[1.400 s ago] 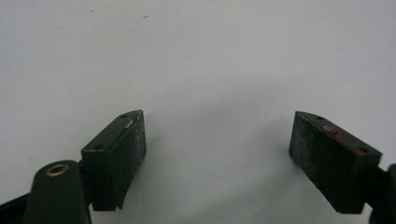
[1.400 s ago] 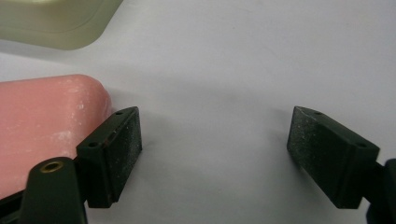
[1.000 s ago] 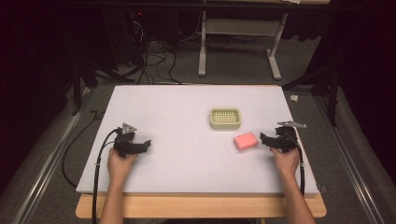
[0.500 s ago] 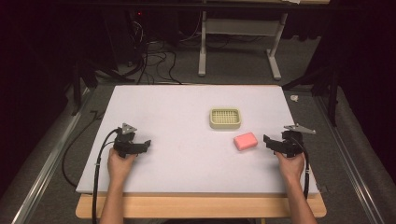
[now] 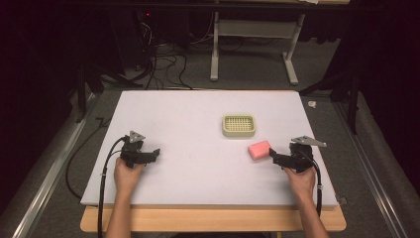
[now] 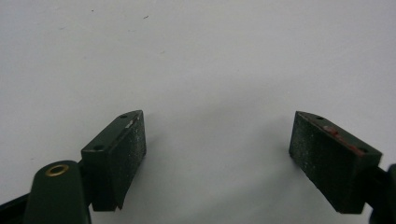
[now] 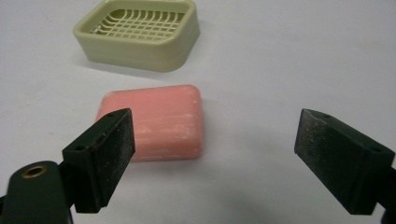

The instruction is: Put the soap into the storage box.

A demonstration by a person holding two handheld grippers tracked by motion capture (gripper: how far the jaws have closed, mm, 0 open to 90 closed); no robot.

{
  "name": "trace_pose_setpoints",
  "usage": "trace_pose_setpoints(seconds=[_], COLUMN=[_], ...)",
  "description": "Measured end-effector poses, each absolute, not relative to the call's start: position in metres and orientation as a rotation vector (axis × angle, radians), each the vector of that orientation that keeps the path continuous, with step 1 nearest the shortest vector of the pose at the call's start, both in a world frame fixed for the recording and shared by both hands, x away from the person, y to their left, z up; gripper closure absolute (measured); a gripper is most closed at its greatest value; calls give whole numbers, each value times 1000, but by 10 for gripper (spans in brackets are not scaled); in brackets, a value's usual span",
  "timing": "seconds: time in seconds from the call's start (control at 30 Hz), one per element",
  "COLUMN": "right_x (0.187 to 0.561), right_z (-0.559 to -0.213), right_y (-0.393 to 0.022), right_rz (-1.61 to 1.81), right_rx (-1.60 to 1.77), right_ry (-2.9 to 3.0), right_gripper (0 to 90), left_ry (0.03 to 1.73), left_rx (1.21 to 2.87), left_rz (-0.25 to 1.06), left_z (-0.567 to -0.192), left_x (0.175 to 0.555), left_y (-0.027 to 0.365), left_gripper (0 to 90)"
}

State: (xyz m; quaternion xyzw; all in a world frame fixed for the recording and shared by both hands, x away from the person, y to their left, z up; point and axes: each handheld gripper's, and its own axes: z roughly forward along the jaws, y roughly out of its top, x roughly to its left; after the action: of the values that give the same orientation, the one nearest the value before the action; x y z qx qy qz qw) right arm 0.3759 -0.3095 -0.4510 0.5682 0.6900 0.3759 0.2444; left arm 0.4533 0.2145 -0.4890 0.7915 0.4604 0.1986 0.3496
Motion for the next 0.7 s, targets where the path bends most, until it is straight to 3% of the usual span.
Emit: trace_pose_setpoints(seconds=[0.7], right_x=[394], right_z=[-454], right_y=[-263], right_rz=[976], right_rx=[1483], right_ry=[1986], right_gripper=[121], left_ry=[1192], left_rx=[2051], left_rz=[515], left_z=[-489], left_x=[453], left_y=[214], left_gripper=[191])
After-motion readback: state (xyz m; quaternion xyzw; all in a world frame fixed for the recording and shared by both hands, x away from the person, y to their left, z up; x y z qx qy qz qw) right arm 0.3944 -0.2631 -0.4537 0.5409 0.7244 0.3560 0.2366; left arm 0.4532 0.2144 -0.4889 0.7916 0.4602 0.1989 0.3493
